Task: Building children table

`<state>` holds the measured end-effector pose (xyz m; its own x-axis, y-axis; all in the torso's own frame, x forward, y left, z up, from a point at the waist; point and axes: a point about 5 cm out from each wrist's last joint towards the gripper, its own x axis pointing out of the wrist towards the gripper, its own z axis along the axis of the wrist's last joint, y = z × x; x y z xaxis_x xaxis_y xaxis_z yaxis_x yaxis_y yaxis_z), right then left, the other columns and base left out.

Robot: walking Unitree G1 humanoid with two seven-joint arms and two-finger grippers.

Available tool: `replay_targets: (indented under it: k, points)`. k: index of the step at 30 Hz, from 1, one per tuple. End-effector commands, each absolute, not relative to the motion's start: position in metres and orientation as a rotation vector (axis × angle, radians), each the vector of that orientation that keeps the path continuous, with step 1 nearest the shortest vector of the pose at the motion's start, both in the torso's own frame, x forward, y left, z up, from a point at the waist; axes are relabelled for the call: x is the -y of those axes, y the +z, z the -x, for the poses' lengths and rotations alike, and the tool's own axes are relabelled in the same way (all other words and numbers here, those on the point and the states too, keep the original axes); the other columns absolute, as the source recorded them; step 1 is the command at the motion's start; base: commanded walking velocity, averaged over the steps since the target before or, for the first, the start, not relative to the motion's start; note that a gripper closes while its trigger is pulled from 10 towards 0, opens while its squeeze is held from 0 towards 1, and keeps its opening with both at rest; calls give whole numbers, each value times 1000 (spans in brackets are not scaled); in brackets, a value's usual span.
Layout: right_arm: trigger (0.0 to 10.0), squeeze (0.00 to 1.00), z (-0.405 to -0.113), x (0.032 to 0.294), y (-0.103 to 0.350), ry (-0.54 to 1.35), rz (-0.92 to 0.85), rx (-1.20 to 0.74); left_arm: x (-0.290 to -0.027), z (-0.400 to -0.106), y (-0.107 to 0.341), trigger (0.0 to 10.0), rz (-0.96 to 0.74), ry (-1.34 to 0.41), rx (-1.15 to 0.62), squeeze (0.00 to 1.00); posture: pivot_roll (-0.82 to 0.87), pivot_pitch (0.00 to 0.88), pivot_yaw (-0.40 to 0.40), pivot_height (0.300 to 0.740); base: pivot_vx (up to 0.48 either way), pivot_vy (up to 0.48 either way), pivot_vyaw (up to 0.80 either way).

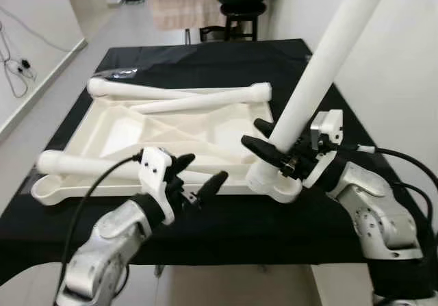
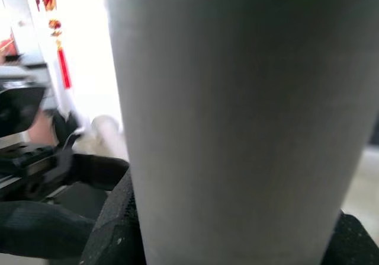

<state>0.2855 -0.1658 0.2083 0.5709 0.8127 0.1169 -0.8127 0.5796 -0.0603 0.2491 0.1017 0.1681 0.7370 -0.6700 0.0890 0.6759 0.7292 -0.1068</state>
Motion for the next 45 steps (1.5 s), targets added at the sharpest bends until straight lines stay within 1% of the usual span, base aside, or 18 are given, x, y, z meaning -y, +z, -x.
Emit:
replay_targets:
  k: [1, 5, 15, 17, 19, 24, 25, 27, 28, 30, 38, 40, 42, 43, 44, 45]
  points:
    - [10000, 0, -281, 157, 212, 1019, 7, 145, -103, -243, 161, 10000, 94, -749, 8, 0, -21, 150, 16, 740, 0, 0, 0]
    - [10000, 0, -281, 152, 212, 1067, 12, 132, -105, -237, 156, 10000, 75, -745, -10, 0, -15, 159, 9, 740, 0, 0, 0]
    - [10000, 0, -286, 140, 222, 1129, 1, 149, -110, -232, 154, 10000, 13, -705, -16, 0, -14, 183, -2, 740, 0, 0, 0]
    - [10000, 0, -292, 133, 229, 1143, -19, 176, -115, -233, 154, 10000, 4, -629, -10, 0, -11, 199, -8, 740, 0, 0, 0]
    - [10000, 0, -292, 133, 229, 1143, -19, 176, -115, -233, 154, 10000, 4, -629, -10, 0, -11, 199, -8, 740, 0, 0, 0]
    - [10000, 0, -305, 127, 236, 1131, -32, 202, -121, -229, 158, 10000, -22, -524, 6, 0, 0, 220, -14, 740, 0, 0, 0]
    - [10000, 0, -305, 127, 236, 1131, -32, 202, -121, -229, 158, 10000, -22, -524, 6, 0, 0, 220, -14, 740, 0, 0, 0]
    - [10000, 0, -313, 128, 240, 1120, -31, 213, -119, -218, 159, 0, -28, -544, 2, 0, 18, 238, -13, 740, 0, 0, 0]
    - [10000, 0, -313, 128, 240, 1120, -31, 213, -119, -218, 159, 0, -28, -544, 2, 0, 18, 238, -13, 740, 0, 0, 0]
    - [10000, 0, -318, 130, 244, 1132, -28, 222, -115, -204, 158, 0, -55, -603, -15, 0, 33, 253, -7, 740, 0, 0, 0]
    - [10000, 0, -317, 129, 247, 1170, -48, 235, -115, -198, 158, 0, -73, -618, -23, 0, 41, 266, 8, 740, 0, 0, 0]
    - [10000, 0, -313, 123, 249, 1216, -70, 250, -117, -197, 156, 0, -82, -599, -40, 0, 44, 269, 22, 740, 0, 0, 0]
    - [10000, 0, -313, 123, 249, 1216, -70, 250, -117, -197, 156, 0, -82, -599, -40, 0, 44, 269, 22, 740, 0, 0, 0]
    - [10000, 0, -311, 117, 248, 1230, -53, 251, -120, -198, 154, 0, -71, -567, -56, 0, 48, 269, 21, 740, 0, 0, 0]
    - [10000, 0, -311, 117, 248, 1230, -53, 251, -120, -198, 154, 0, -71, -567, -56, 0, 48, 269, 21, 740, 0, 0, 0]
    - [10000, 0, -310, 109, 248, 1241, -49, 263, -124, -199, 153, 0, -64, -526, -67, 0, 54, 268, 21, 740, 0, 0, 0]
